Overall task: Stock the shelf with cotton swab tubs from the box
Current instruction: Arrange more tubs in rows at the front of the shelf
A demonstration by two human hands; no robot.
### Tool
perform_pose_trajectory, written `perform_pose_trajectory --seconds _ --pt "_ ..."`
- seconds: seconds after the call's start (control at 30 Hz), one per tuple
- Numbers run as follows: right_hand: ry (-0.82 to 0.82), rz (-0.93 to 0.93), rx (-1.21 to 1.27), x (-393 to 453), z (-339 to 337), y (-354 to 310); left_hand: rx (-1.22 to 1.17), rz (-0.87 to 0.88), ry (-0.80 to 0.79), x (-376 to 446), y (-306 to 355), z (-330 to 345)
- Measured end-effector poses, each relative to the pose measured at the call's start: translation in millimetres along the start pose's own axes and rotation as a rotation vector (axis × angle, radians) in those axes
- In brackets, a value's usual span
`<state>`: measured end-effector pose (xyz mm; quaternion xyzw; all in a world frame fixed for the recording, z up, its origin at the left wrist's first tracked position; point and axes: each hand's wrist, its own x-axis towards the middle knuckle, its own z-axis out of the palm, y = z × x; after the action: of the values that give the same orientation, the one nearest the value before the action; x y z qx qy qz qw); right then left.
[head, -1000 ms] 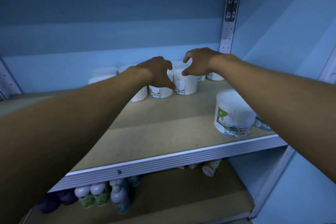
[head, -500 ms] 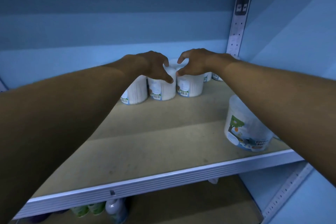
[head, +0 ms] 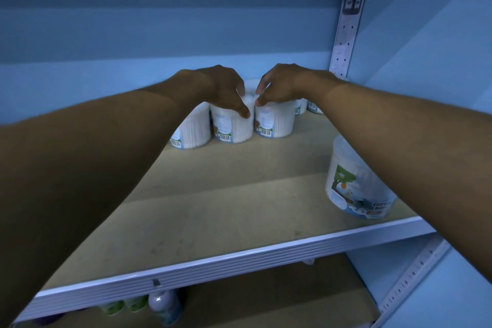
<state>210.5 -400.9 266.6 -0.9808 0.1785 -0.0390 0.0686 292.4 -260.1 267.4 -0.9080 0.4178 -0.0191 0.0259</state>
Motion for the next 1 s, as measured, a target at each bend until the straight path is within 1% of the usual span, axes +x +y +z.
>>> perform_pose_trajectory --seconds 0.27,0.6,1.0 --pt "-0.023 0.04 -0.018 -1 0 -3 -0.008 0.003 -0.007 -2 -2 -1" --pt "-0.032 0.018 -0.048 -15 -2 -3 0.005 -0.008 -0.02 -15 8 -5" --pt "-0.029 -0.015 -0.051 -67 -4 -14 -0.047 0.013 -0.002 -61 18 -4"
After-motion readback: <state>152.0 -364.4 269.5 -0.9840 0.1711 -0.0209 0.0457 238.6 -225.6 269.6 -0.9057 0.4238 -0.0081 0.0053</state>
